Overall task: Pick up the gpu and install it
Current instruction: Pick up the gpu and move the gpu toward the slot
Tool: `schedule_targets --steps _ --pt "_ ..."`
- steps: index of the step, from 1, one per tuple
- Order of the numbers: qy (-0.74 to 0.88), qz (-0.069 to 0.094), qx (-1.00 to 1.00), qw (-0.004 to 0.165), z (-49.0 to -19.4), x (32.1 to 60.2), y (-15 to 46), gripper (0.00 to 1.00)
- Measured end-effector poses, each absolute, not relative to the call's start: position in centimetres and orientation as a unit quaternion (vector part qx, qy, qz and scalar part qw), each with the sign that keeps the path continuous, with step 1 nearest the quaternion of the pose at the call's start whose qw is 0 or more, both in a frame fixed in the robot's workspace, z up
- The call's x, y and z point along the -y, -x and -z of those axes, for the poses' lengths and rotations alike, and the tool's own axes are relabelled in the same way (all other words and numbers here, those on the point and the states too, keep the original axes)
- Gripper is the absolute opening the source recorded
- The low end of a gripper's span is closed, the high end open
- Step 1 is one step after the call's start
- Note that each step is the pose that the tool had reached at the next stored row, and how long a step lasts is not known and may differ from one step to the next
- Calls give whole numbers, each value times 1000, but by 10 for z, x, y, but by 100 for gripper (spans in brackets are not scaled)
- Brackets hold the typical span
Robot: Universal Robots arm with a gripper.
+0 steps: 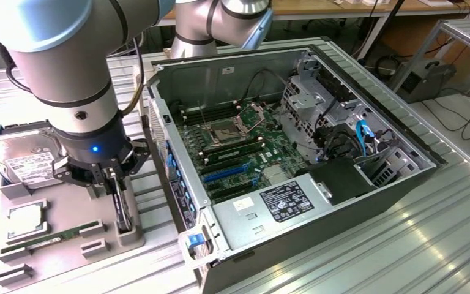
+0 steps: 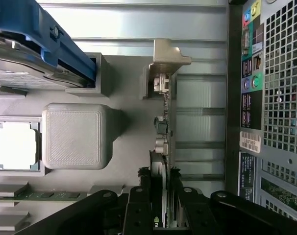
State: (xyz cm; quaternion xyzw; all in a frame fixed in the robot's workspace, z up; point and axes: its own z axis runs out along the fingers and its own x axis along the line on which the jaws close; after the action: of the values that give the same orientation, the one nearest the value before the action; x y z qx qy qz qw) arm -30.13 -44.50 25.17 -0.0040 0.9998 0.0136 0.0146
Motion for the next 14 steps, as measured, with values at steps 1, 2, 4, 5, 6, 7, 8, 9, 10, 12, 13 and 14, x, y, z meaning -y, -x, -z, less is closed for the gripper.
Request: schedule_targets --steps 1,2,4,5,6,7,8,9,10,12,13,14 --pt "4 -14 -1000 15 -253 445 301 26" --pt "4 -14 -1000 15 -255 445 300 26" --pt "4 -14 -1000 15 -259 445 299 26" --pt "4 -14 -1000 15 -261 445 299 26" --pt "4 -14 -1000 15 -263 445 299 26" --pt "4 -14 -1000 14 -266 445 298 26" --pt "4 -14 -1000 14 -269 446 298 26" --pt "4 -14 -1000 14 -272 446 298 26" --pt "4 -14 -1000 12 -281 446 297 26" --pt "4 -14 -1000 9 -290 446 297 26" --pt "4 -14 -1000 8 -295 446 296 26" --pt "4 -14 -1000 6 -300 446 296 26"
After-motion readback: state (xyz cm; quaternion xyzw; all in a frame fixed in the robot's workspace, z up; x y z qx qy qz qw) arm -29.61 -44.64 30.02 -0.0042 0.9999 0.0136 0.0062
